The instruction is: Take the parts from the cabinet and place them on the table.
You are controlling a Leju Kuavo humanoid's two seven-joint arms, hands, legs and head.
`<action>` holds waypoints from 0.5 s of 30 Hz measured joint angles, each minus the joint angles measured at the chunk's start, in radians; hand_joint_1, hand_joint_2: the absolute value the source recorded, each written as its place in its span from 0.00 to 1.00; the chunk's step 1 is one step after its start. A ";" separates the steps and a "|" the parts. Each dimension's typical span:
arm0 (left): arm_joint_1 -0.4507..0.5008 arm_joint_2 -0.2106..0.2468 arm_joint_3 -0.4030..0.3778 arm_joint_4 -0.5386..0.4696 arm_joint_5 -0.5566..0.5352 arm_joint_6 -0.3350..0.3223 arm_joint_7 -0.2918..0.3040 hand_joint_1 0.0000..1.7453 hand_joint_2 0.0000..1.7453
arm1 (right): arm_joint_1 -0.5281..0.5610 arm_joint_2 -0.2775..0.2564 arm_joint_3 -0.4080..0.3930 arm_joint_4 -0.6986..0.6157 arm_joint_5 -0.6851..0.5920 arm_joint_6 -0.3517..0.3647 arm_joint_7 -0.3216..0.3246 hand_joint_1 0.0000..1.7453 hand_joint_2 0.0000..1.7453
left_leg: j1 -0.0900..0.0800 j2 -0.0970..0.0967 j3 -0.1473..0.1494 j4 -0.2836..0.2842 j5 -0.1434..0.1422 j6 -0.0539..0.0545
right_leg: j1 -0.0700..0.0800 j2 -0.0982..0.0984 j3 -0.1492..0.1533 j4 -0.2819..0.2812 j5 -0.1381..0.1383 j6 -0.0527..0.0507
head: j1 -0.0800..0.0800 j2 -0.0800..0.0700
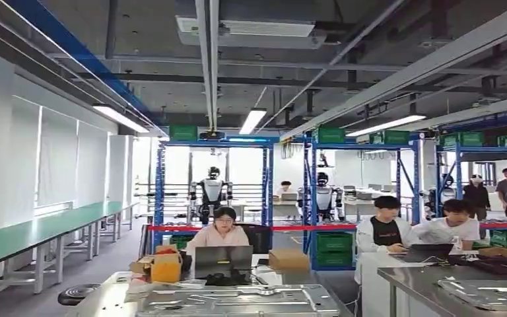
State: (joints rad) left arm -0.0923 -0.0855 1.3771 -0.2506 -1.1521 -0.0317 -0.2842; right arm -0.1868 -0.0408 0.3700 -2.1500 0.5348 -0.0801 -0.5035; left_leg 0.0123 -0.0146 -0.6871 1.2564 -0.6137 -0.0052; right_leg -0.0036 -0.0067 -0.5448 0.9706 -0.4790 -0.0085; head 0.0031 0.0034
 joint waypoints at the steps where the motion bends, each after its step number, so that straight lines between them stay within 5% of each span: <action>1: 0.002 0.001 0.000 0.000 0.000 0.000 0.000 0.00 1.00 | 0.001 0.000 0.000 0.000 0.000 0.000 0.000 1.00 1.00 | 0.003 0.000 -0.032 0.052 -0.007 -0.005 | 0.000 0.000 0.002 0.001 -0.003 0.001 | 0.000 0.000; 3: 0.005 0.003 0.000 0.000 0.000 -0.001 -0.002 0.00 1.00 | 0.003 0.000 0.000 0.000 -0.001 0.002 -0.002 1.00 1.00 | 0.008 0.003 -0.023 0.007 0.051 -0.012 | -0.003 0.001 0.013 0.001 -0.012 0.008 | 0.000 0.000; 5: 0.004 0.004 0.000 0.000 0.000 -0.002 -0.003 0.00 1.00 | 0.002 0.001 -0.001 0.000 -0.002 0.003 -0.002 1.00 1.00 | 0.013 0.008 0.050 -0.157 0.148 -0.017 | -0.009 0.001 0.030 0.007 -0.028 0.019 | 0.000 0.000; 6: 0.004 0.003 0.000 0.000 0.000 -0.003 -0.004 0.00 1.00 | 0.002 0.001 -0.001 0.000 -0.002 0.003 -0.003 1.00 1.00 | 0.015 0.014 0.076 -0.208 0.157 -0.018 | -0.008 0.000 0.034 0.008 -0.036 0.027 | 0.000 0.000; 12: 0.003 0.004 0.000 0.000 0.000 -0.003 -0.005 0.00 1.00 | 0.000 0.001 -0.003 -0.002 -0.004 0.006 -0.004 1.00 1.00 | 0.009 0.010 0.101 -0.228 0.127 0.031 | -0.007 0.002 0.033 0.046 -0.061 0.052 | 0.000 0.000; 15: 0.001 0.005 0.000 0.000 0.001 -0.006 -0.005 0.00 1.00 | 0.000 0.001 -0.006 -0.003 -0.005 0.006 -0.006 1.00 1.00 | 0.004 0.009 0.113 -0.228 0.113 0.044 | -0.007 0.002 -0.096 0.269 -0.149 0.059 | 0.000 0.000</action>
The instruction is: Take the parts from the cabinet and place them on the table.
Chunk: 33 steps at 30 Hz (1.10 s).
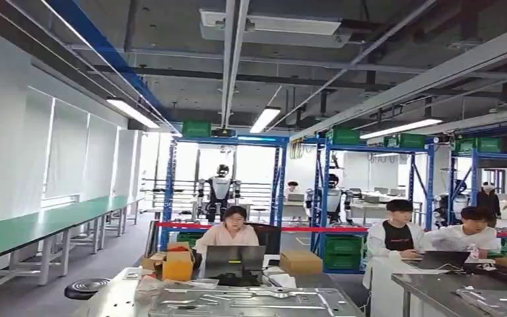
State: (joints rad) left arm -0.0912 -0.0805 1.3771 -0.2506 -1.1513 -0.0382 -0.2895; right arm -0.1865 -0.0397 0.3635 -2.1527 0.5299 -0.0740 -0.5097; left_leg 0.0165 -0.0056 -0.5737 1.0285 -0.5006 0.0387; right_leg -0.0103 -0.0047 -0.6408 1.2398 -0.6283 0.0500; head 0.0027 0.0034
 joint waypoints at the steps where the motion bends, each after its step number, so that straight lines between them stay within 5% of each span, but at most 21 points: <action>1: 0.002 0.000 0.000 0.000 0.000 -0.002 0.000 0.00 1.00 | 0.001 0.000 0.000 0.000 0.000 0.000 0.000 1.00 1.00 | -0.003 0.000 0.005 0.000 -0.005 0.002 | 0.000 0.000 -0.047 0.067 -0.017 -0.002 | 0.000 0.000; 3: 0.003 0.000 0.000 0.000 0.000 -0.003 0.000 0.00 1.00 | 0.001 0.000 0.000 0.000 0.000 0.000 0.000 1.00 1.00 | -0.010 -0.003 0.023 0.000 -0.018 0.005 | 0.003 0.001 -0.072 0.062 0.025 -0.010 | 0.000 0.000; 6: 0.000 0.000 0.000 0.000 0.000 -0.003 -0.001 0.00 1.00 | 0.000 0.000 0.000 0.000 0.000 0.000 -0.001 1.00 1.00 | -0.019 -0.007 0.057 -0.002 -0.042 0.005 | 0.026 0.003 -0.001 -0.185 0.199 -0.051 | 0.000 0.000; 8: 0.001 -0.003 0.000 0.000 0.000 -0.003 -0.002 0.00 1.00 | -0.001 0.000 0.000 0.001 -0.002 0.000 -0.002 1.00 1.00 | -0.011 -0.007 0.057 -0.009 -0.047 -0.003 | 0.032 0.007 0.010 -0.217 0.170 -0.069 | 0.000 0.001; 10: 0.003 -0.005 0.000 0.000 -0.001 -0.003 -0.002 0.00 1.00 | 0.001 0.000 -0.001 -0.001 -0.002 0.000 -0.002 1.00 1.00 | -0.010 -0.004 0.066 -0.004 -0.042 -0.019 | 0.038 0.009 0.019 -0.233 0.178 -0.069 | -0.001 0.000; 13: -0.001 -0.005 0.000 0.000 -0.001 -0.003 -0.003 0.00 1.00 | -0.002 0.004 0.000 -0.005 0.000 0.000 -0.005 1.00 1.00 | -0.012 -0.003 0.068 0.039 -0.061 -0.025 | 0.021 0.003 0.077 -0.271 0.174 -0.072 | 0.000 0.001; 16: -0.004 -0.002 0.000 0.000 -0.001 -0.002 -0.003 0.00 1.00 | 0.002 0.006 -0.001 -0.006 0.003 -0.001 -0.005 1.00 1.00 | -0.002 -0.003 -0.066 0.249 -0.150 -0.046 | 0.015 0.003 0.094 -0.274 0.156 -0.068 | 0.000 0.000; 17: 0.000 -0.002 0.000 0.000 -0.001 -0.002 -0.003 0.00 1.00 | 0.003 0.006 -0.001 -0.006 0.003 -0.001 -0.007 1.00 1.00 | 0.002 -0.003 -0.097 0.281 -0.153 -0.050 | 0.012 0.005 0.102 -0.273 0.149 -0.066 | 0.000 0.000; 18: 0.002 0.000 0.000 0.000 -0.002 -0.002 -0.003 0.00 1.00 | 0.004 0.007 -0.001 -0.006 0.003 -0.001 -0.010 1.00 1.00 | 0.005 -0.003 -0.107 0.269 -0.128 -0.056 | 0.008 0.006 0.112 -0.273 0.141 -0.062 | 0.000 0.000; 21: 0.004 0.003 0.000 0.000 -0.003 -0.003 -0.003 0.00 1.00 | 0.004 0.007 -0.001 -0.008 0.003 -0.001 -0.016 1.00 1.00 | 0.021 0.000 -0.060 0.057 0.051 -0.076 | -0.005 0.006 0.155 -0.266 0.105 -0.040 | 0.000 0.000; 22: 0.006 0.002 -0.001 0.001 -0.003 -0.003 -0.003 0.00 1.00 | 0.004 0.007 -0.001 -0.008 0.001 -0.001 -0.016 1.00 1.00 | 0.022 0.001 -0.058 0.037 0.062 -0.080 | -0.003 0.006 0.160 -0.263 0.092 -0.031 | 0.000 0.000; 23: 0.004 0.000 -0.001 0.001 -0.003 -0.003 -0.002 0.00 1.00 | 0.003 0.007 -0.002 -0.007 0.000 0.000 -0.016 1.00 1.00 | 0.013 0.005 -0.063 0.007 0.022 -0.066 | -0.004 0.007 0.154 -0.249 0.088 -0.024 | -0.001 0.000; 24: 0.004 0.000 -0.001 0.001 -0.003 -0.003 0.000 0.00 1.00 | 0.003 0.007 -0.003 -0.009 -0.001 0.001 -0.016 1.00 1.00 | 0.012 0.004 -0.066 0.026 0.042 -0.042 | 0.000 0.008 0.149 -0.248 0.078 -0.015 | 0.000 0.002; 27: 0.007 0.000 -0.002 0.001 -0.003 -0.002 0.000 0.00 1.00 | 0.003 0.007 -0.009 -0.011 -0.004 0.002 -0.017 1.00 1.00 | 0.013 0.000 -0.051 0.023 0.028 -0.022 | -0.005 0.006 0.158 -0.234 0.071 -0.007 | -0.001 0.002; 29: 0.004 0.002 -0.002 0.001 -0.003 -0.002 -0.001 0.00 1.00 | -0.001 0.007 -0.011 -0.013 -0.006 0.002 -0.018 1.00 1.00 | 0.012 0.000 -0.034 0.019 0.018 -0.009 | -0.005 0.006 0.093 -0.111 0.051 0.001 | -0.001 0.001; 31: 0.003 0.002 -0.002 0.001 -0.003 -0.002 -0.001 0.00 1.00 | 0.002 0.007 -0.015 -0.013 -0.007 0.003 -0.018 1.00 1.00 | 0.008 0.000 -0.023 0.019 0.005 -0.004 | -0.005 0.006 -0.013 0.046 -0.014 0.003 | -0.002 0.001; 33: 0.003 0.002 -0.003 0.001 -0.003 -0.003 -0.001 0.00 1.00 | 0.003 0.007 -0.017 -0.013 -0.009 0.003 -0.018 1.00 1.00 | 0.002 -0.002 -0.007 0.019 -0.008 -0.001 | -0.003 0.006 -0.068 0.091 -0.021 -0.004 | -0.002 0.000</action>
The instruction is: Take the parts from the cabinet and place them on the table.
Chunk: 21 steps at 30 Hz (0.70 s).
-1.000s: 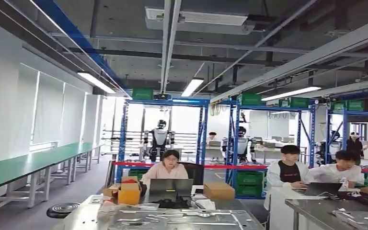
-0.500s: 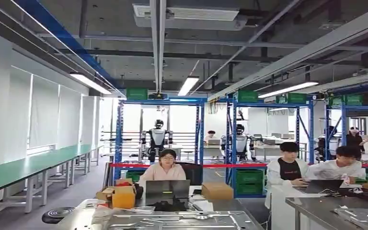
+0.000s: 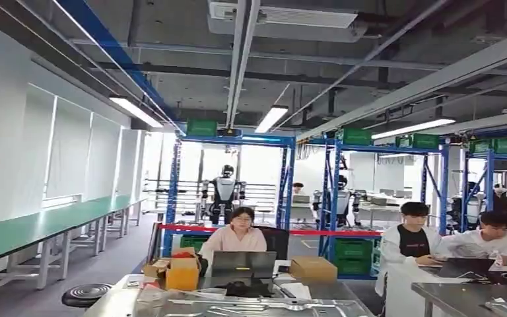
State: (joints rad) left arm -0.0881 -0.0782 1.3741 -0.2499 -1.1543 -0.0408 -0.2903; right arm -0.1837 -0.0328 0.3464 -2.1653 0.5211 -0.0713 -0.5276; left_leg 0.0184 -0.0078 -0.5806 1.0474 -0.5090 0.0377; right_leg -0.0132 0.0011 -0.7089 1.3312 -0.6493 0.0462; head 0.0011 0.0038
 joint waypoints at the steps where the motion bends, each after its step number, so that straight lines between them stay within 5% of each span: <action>1: 0.000 0.000 0.000 0.000 0.000 0.000 0.000 0.00 1.00 | 0.000 0.000 0.000 0.000 0.000 0.000 0.000 1.00 1.00 | -0.004 -0.002 0.012 0.000 -0.008 0.001 | 0.005 0.000 0.002 -0.040 0.038 -0.009 | 0.000 0.000; 4: -0.001 -0.003 -0.002 0.000 0.000 0.000 0.000 0.00 1.00 | -0.001 0.000 -0.002 0.000 -0.001 0.000 0.000 1.00 1.00 | -0.011 -0.004 0.044 -0.007 -0.031 0.003 | 0.036 0.001 0.063 -0.279 0.214 -0.062 | 0.000 0.000; 5: -0.002 -0.004 -0.002 0.000 0.000 0.001 -0.001 0.00 1.00 | 0.001 0.000 -0.003 0.001 -0.002 0.000 0.000 1.00 1.00 | -0.017 -0.005 0.052 -0.012 -0.035 -0.003 | 0.037 0.000 0.066 -0.277 0.185 -0.070 | 0.000 0.000; 8: 0.001 -0.005 -0.002 0.000 0.000 0.000 -0.001 0.00 1.00 | 0.001 0.000 -0.004 0.000 -0.002 0.000 -0.001 1.00 1.00 | -0.009 -0.001 0.067 -0.011 -0.023 -0.023 | 0.042 0.001 0.094 -0.318 0.191 -0.083 | 0.000 0.000; 10: -0.002 -0.005 -0.002 0.000 0.000 0.000 -0.002 0.00 1.00 | 0.001 0.002 -0.004 -0.002 -0.002 0.000 -0.002 1.00 1.00 | -0.011 0.000 0.074 0.009 -0.040 -0.026 | 0.029 -0.003 0.135 -0.349 0.193 -0.079 | -0.001 0.000; 11: -0.005 -0.005 -0.002 0.000 0.000 0.000 -0.002 0.00 1.00 | -0.002 0.004 -0.004 -0.002 -0.003 0.000 -0.003 1.00 1.00 | -0.010 0.000 0.050 0.051 -0.058 -0.029 | 0.028 -0.003 0.141 -0.351 0.191 -0.081 | -0.001 0.000; 14: -0.006 -0.003 -0.002 0.000 0.000 0.003 -0.002 0.00 1.00 | 0.005 0.006 -0.004 -0.002 -0.003 0.000 -0.004 1.00 1.00 | -0.001 0.000 -0.078 0.240 -0.139 -0.049 | 0.025 -0.002 0.154 -0.351 0.173 -0.076 | -0.001 0.000; 16: -0.001 -0.001 -0.002 0.000 0.000 0.003 -0.002 0.00 1.00 | 0.010 0.006 -0.004 -0.002 -0.003 0.000 -0.004 1.00 1.00 | 0.003 0.000 -0.099 0.226 -0.098 -0.058 | 0.020 0.000 0.172 -0.350 0.159 -0.069 | -0.001 0.000; 18: 0.000 0.000 -0.002 0.000 0.000 0.003 -0.002 0.00 1.00 | 0.011 0.006 -0.005 -0.002 -0.003 0.000 -0.004 1.00 1.00 | 0.010 0.001 -0.052 0.071 0.027 -0.066 | 0.014 0.000 0.199 -0.349 0.140 -0.058 | -0.001 0.000; 19: 0.001 0.000 -0.002 0.000 0.000 0.003 -0.002 0.00 1.00 | 0.012 0.006 -0.005 -0.002 -0.003 0.000 -0.004 1.00 1.00 | 0.013 0.002 -0.032 0.006 0.067 -0.067 | 0.012 -0.001 0.208 -0.347 0.128 -0.050 | -0.001 0.000; 20: -0.001 -0.001 -0.002 0.001 0.000 0.003 -0.002 0.00 1.00 | 0.011 0.006 -0.005 -0.001 -0.003 0.000 -0.004 1.00 1.00 | 0.003 0.003 -0.035 0.001 0.026 -0.064 | 0.013 0.000 0.213 -0.342 0.124 -0.044 | -0.001 0.000; 21: -0.004 -0.001 -0.002 0.001 0.000 0.003 -0.002 0.00 1.00 | 0.012 0.007 -0.006 -0.001 -0.003 0.000 -0.004 1.00 1.00 | 0.002 0.006 -0.032 -0.003 0.021 -0.043 | 0.015 0.001 0.207 -0.338 0.115 -0.036 | -0.002 0.001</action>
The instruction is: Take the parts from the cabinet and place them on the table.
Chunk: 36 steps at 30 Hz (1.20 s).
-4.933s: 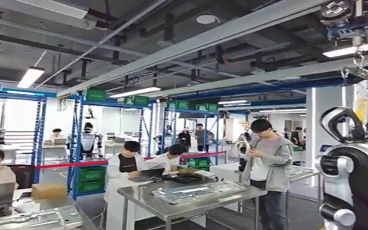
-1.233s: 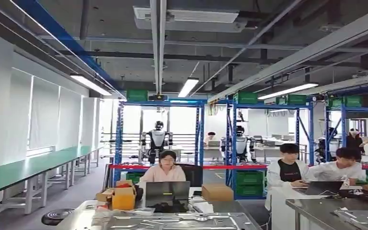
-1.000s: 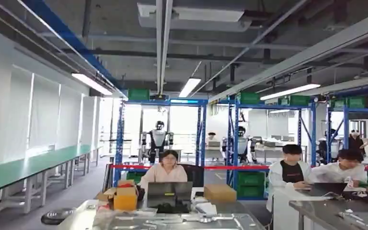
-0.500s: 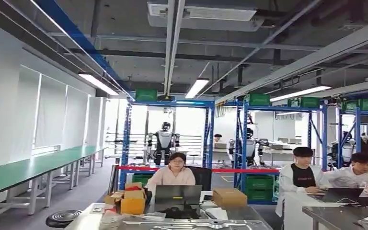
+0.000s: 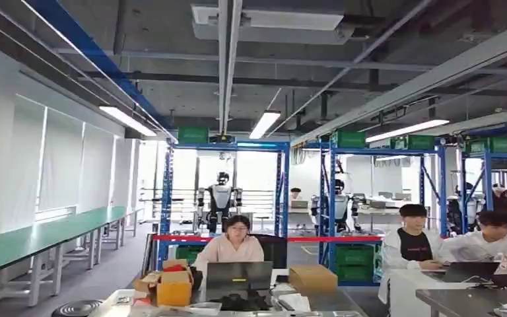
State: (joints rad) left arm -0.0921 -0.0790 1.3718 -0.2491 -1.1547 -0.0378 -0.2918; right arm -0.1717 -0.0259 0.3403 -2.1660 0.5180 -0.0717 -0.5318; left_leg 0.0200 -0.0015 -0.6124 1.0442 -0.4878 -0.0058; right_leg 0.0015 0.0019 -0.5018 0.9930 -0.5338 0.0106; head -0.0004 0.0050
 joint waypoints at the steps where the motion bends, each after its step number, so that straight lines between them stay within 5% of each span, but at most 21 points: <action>1: 0.003 0.000 0.000 0.000 0.000 0.000 0.000 0.00 1.00 | 0.002 0.000 -0.001 0.000 0.002 0.000 0.000 1.00 1.00 | -0.002 -0.001 0.000 -0.002 0.011 0.012 | 0.000 -0.001 0.004 0.000 -0.010 0.006 | 0.000 0.000; 4: 0.003 0.001 0.000 0.000 0.000 0.002 -0.001 0.00 1.00 | 0.001 0.000 -0.002 -0.001 0.001 0.000 0.000 1.00 1.00 | 0.002 -0.002 0.019 -0.009 0.006 0.033 | -0.004 -0.001 0.009 0.024 -0.017 0.021 | 0.000 0.000; 5: 0.002 0.002 0.000 0.000 0.000 0.002 -0.001 0.00 1.00 | -0.001 0.000 -0.002 -0.002 0.001 -0.001 -0.001 1.00 1.00 | 0.003 -0.002 0.024 -0.011 0.002 0.038 | -0.004 -0.001 -0.014 0.068 -0.037 0.026 | 0.000 -0.001; 8: 0.002 0.002 0.000 0.000 0.000 0.001 -0.001 0.00 1.00 | 0.003 0.000 -0.003 -0.001 0.000 -0.001 0.000 1.00 1.00 | 0.002 -0.002 0.035 -0.011 -0.012 0.044 | -0.007 -0.001 -0.155 0.294 -0.124 0.035 | 0.000 -0.001; 10: 0.004 0.002 0.000 0.000 0.000 0.000 0.000 0.00 1.00 | 0.003 0.000 -0.003 -0.001 0.000 -0.001 0.000 1.00 1.00 | 0.002 -0.004 0.051 -0.011 -0.025 0.043 | -0.007 -0.001 -0.191 0.306 -0.089 0.033 | 0.000 -0.001; 13: 0.002 0.002 0.000 0.000 0.000 0.000 0.000 0.00 1.00 | 0.003 0.000 -0.004 -0.001 0.000 -0.001 0.000 1.00 1.00 | 0.001 -0.008 0.086 -0.013 -0.048 0.037 | -0.003 -0.001 -0.120 0.076 0.078 0.016 | 0.000 -0.002; 14: 0.002 0.002 0.000 0.000 0.000 0.000 0.000 0.00 1.00 | 0.004 0.000 -0.005 0.000 0.000 0.000 0.000 1.00 1.00 | 0.002 -0.008 0.094 -0.015 -0.052 0.032 | 0.000 -0.001 -0.112 0.057 0.067 0.010 | 0.000 -0.002; 15: 0.001 0.002 0.000 0.000 0.000 0.000 0.000 0.00 1.00 | 0.001 0.000 -0.005 0.001 0.000 0.000 0.000 1.00 1.00 | 0.001 -0.009 0.092 -0.018 -0.056 0.026 | 0.006 -0.004 -0.114 0.039 0.019 0.000 | -0.001 -0.001; 17: 0.003 0.002 0.000 0.000 0.000 0.000 0.003 0.00 1.00 | 0.004 0.000 -0.008 0.000 -0.001 0.000 0.000 1.00 1.00 | -0.001 -0.008 0.102 -0.010 -0.054 0.010 | 0.007 0.001 -0.106 0.028 0.056 -0.012 | 0.000 -0.001; 20: -0.001 0.002 0.000 0.000 0.000 0.000 0.003 0.00 1.00 | 0.001 0.003 -0.008 -0.002 0.000 0.000 0.000 1.00 1.00 | 0.000 -0.007 0.101 0.025 -0.083 0.004 | -0.002 -0.002 -0.071 0.012 0.054 -0.027 | -0.001 -0.001; 23: -0.002 0.002 -0.001 0.000 0.000 0.000 0.003 0.00 1.00 | 0.004 0.007 -0.010 -0.001 0.000 0.000 0.000 1.00 1.00 | 0.000 -0.007 -0.024 0.225 -0.168 -0.005 | 0.000 -0.002 -0.063 0.012 0.042 -0.036 | -0.001 -0.002; 25: 0.004 0.002 -0.001 0.000 0.000 0.000 0.003 0.00 1.00 | 0.006 0.008 -0.010 0.000 0.000 0.000 0.000 1.00 1.00 | 0.000 -0.007 -0.070 0.261 -0.153 -0.006 | 0.001 0.003 -0.051 0.012 0.030 -0.035 | 0.000 -0.002; 28: 0.005 0.003 -0.001 0.000 -0.001 0.000 0.003 0.00 1.00 | 0.007 0.008 -0.012 -0.001 0.000 0.000 0.000 1.00 1.00 | 0.000 -0.006 -0.013 0.055 0.016 0.001 | 0.000 0.003 -0.013 0.012 0.003 -0.026 | 0.000 -0.002; 29: 0.006 0.003 -0.001 0.000 -0.001 0.000 0.003 0.00 1.00 | 0.008 0.008 -0.012 0.000 0.000 0.000 0.000 1.00 1.00 | -0.002 -0.005 -0.006 0.035 0.019 0.007 | 0.001 0.002 -0.004 0.011 -0.004 -0.021 | -0.001 -0.002; 30: 0.004 0.003 -0.001 0.000 -0.001 0.000 0.003 0.00 1.00 | 0.006 0.008 -0.014 0.001 0.000 0.000 -0.001 1.00 1.00 | -0.009 -0.004 -0.006 -0.002 -0.010 0.006 | 0.002 0.002 -0.007 0.014 -0.008 -0.015 | -0.001 -0.002; 32: 0.007 0.003 -0.003 0.000 -0.001 0.000 0.004 0.00 1.00 | 0.010 0.010 -0.016 0.000 0.001 0.001 -0.001 1.00 1.00 | -0.011 -0.005 -0.001 -0.001 -0.002 0.026 | 0.003 0.002 -0.002 0.017 -0.015 0.001 | -0.002 -0.001; 34: 0.008 0.004 -0.005 0.000 -0.002 0.000 0.003 0.00 1.00 | 0.010 0.010 -0.018 -0.001 0.001 0.001 -0.002 1.00 1.00 | -0.003 -0.006 0.016 -0.008 -0.005 0.034 | 0.002 0.002 0.001 0.020 -0.022 0.011 | -0.001 -0.001; 36: 0.005 0.006 -0.008 0.000 -0.001 0.001 0.003 0.00 1.00 | 0.006 0.010 -0.019 -0.002 0.000 0.001 -0.003 1.00 1.00 | -0.001 -0.006 0.032 -0.015 -0.012 0.044 | -0.002 0.002 -0.037 0.104 -0.056 0.025 | -0.002 -0.001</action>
State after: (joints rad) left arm -0.0874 -0.0729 1.3638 -0.2495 -1.1559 -0.0366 -0.2892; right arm -0.1655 -0.0164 0.3212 -2.1679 0.5184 -0.0706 -0.5344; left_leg 0.0194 -0.0072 -0.5800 1.0292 -0.4996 0.0381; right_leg 0.0000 0.0034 -0.5389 1.0966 -0.5900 0.0351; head -0.0019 0.0038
